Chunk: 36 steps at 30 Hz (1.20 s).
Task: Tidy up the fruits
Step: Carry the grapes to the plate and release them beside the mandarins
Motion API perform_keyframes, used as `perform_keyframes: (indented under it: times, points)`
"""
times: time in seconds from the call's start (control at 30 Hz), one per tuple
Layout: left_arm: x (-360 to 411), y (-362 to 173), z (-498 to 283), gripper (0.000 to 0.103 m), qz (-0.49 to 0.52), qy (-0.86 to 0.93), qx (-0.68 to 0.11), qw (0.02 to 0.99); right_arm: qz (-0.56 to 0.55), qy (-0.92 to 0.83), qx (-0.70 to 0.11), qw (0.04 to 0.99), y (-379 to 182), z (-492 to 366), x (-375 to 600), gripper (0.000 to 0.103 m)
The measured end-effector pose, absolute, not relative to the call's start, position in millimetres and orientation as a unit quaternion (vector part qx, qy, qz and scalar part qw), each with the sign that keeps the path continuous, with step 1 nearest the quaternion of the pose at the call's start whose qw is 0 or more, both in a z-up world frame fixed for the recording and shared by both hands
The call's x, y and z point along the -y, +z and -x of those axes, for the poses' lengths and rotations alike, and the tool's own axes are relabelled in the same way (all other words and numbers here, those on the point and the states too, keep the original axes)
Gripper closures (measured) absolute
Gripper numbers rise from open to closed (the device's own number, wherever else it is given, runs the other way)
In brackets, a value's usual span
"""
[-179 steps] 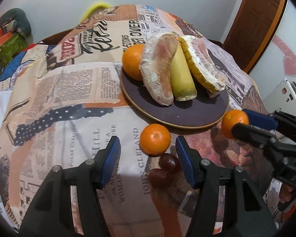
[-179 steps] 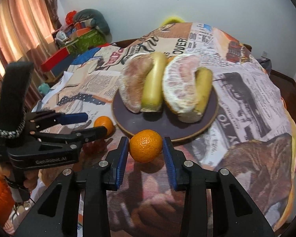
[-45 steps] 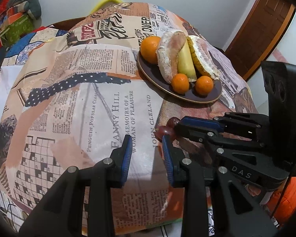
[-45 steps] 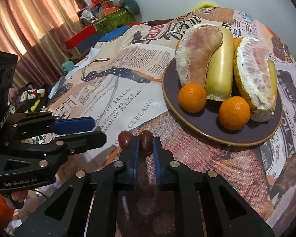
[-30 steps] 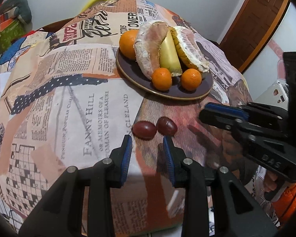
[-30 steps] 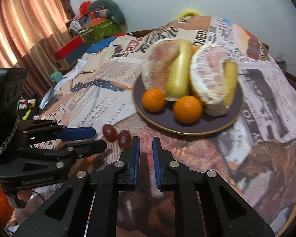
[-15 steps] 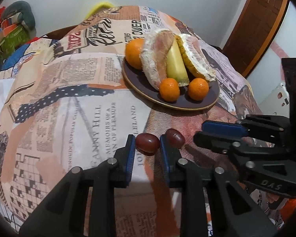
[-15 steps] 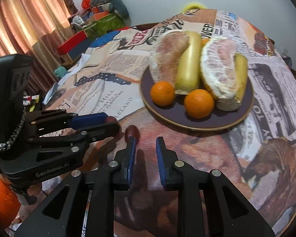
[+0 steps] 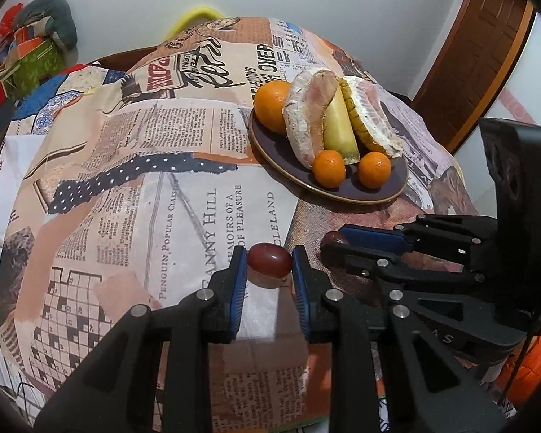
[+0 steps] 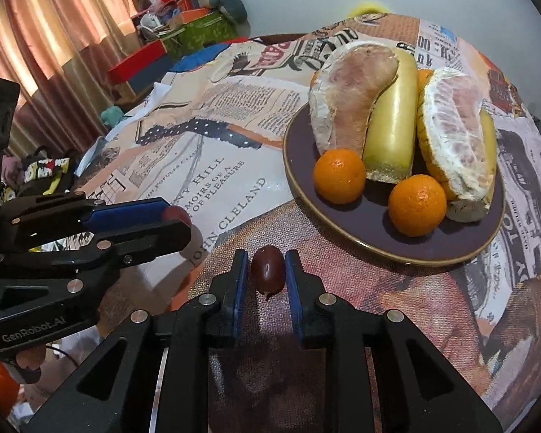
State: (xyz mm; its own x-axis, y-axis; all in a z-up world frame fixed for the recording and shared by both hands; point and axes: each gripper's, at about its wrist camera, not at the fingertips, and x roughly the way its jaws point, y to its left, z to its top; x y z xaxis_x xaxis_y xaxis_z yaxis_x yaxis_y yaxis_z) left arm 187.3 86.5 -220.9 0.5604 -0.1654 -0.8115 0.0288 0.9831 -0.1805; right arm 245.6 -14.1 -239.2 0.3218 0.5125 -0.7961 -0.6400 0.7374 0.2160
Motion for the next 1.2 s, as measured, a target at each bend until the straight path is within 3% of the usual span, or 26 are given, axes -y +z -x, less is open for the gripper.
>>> perform_keyframes:
  times: [0.7,1.2]
  points:
    - [-62,-205,-226,0.078,0.069,-0.077,-0.442,0.891,-0.014,0.278,-0.408,0.869,-198,-272,101,0.087]
    - [-65,-215,-261,0.078,0.075,-0.069,-0.446,0.889,-0.017,0.258,-0.43,0.865,-223,-292,110,0.087]
